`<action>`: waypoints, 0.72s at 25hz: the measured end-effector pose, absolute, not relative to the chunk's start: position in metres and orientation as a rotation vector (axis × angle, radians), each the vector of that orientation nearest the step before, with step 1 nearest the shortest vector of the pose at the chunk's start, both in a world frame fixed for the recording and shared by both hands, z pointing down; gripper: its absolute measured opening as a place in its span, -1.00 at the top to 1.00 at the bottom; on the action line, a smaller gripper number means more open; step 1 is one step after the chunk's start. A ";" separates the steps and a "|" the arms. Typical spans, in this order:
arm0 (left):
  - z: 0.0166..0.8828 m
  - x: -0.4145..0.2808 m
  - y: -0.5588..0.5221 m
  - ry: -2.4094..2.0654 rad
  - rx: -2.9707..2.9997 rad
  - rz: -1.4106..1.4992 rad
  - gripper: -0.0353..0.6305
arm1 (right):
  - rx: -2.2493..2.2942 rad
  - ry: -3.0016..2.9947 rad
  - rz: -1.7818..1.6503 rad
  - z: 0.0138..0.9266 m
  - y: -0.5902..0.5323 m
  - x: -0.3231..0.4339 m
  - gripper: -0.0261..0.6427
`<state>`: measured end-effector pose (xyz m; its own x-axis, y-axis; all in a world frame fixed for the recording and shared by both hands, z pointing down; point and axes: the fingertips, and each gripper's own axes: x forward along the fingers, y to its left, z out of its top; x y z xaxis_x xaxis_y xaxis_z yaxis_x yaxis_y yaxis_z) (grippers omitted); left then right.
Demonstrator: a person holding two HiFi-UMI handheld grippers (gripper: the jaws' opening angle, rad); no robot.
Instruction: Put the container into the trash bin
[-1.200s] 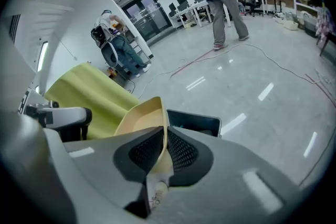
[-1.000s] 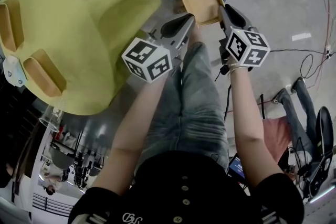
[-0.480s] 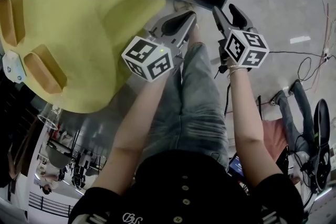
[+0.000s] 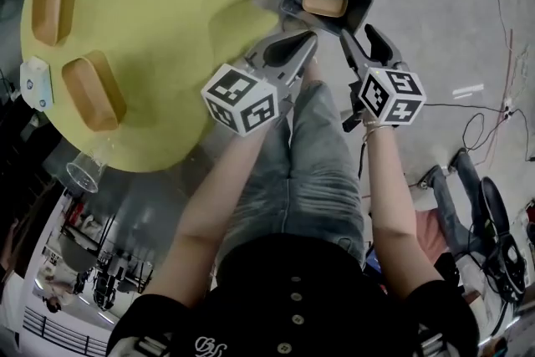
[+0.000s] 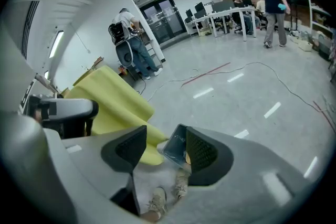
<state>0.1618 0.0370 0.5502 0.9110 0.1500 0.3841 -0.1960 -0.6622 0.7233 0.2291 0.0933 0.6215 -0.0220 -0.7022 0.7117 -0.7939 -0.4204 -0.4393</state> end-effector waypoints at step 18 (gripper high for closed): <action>0.432 0.097 -0.033 -0.190 2.320 0.200 0.84 | 1.874 -1.969 1.174 0.499 0.000 0.154 0.43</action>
